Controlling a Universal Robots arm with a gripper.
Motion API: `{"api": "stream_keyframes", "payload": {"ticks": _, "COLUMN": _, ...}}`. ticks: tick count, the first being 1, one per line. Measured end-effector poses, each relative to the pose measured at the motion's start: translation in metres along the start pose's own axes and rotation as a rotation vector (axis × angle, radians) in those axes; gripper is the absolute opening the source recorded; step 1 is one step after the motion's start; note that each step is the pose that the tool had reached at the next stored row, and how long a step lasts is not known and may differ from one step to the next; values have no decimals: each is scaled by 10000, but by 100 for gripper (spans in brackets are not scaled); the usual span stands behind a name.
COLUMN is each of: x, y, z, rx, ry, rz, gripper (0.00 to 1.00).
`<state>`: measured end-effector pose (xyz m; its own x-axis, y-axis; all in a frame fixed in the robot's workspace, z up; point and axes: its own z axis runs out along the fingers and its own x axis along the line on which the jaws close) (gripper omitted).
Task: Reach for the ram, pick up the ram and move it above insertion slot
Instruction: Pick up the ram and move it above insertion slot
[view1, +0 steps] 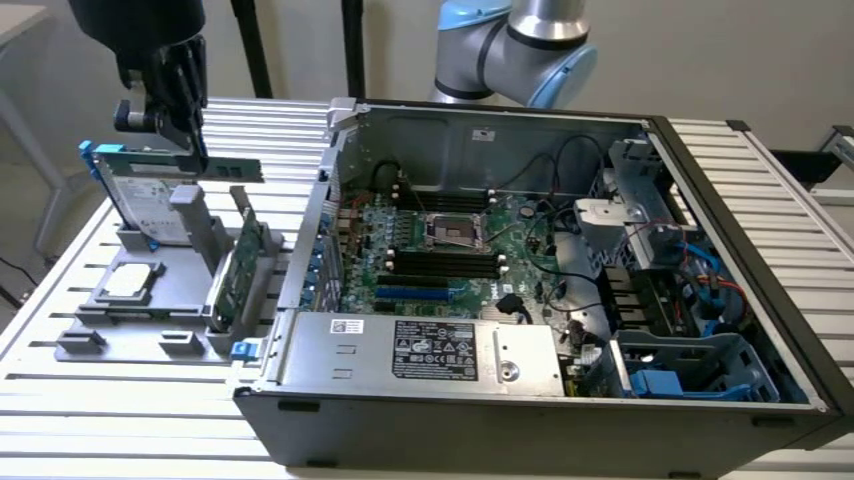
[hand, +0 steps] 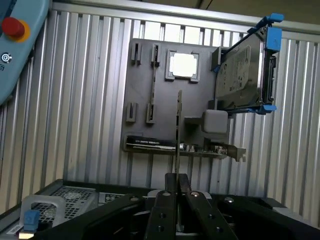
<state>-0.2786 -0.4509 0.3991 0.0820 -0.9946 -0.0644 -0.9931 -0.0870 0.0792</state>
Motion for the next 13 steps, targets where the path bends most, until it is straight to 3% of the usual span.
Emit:
{"api": "stream_keyframes", "payload": {"ticks": 3, "x": -29, "y": -47, "z": -28, "rx": 1, "ry": -8, "rz": 0, "gripper": 13}}
{"api": "stream_keyframes", "payload": {"ticks": 6, "x": -52, "y": -104, "z": -33, "rx": 6, "ry": -52, "rz": -4, "gripper": 13}}
{"api": "stream_keyframes", "payload": {"ticks": 13, "x": -54, "y": -400, "z": -57, "rx": 6, "ry": -71, "rz": -6, "gripper": 13}}
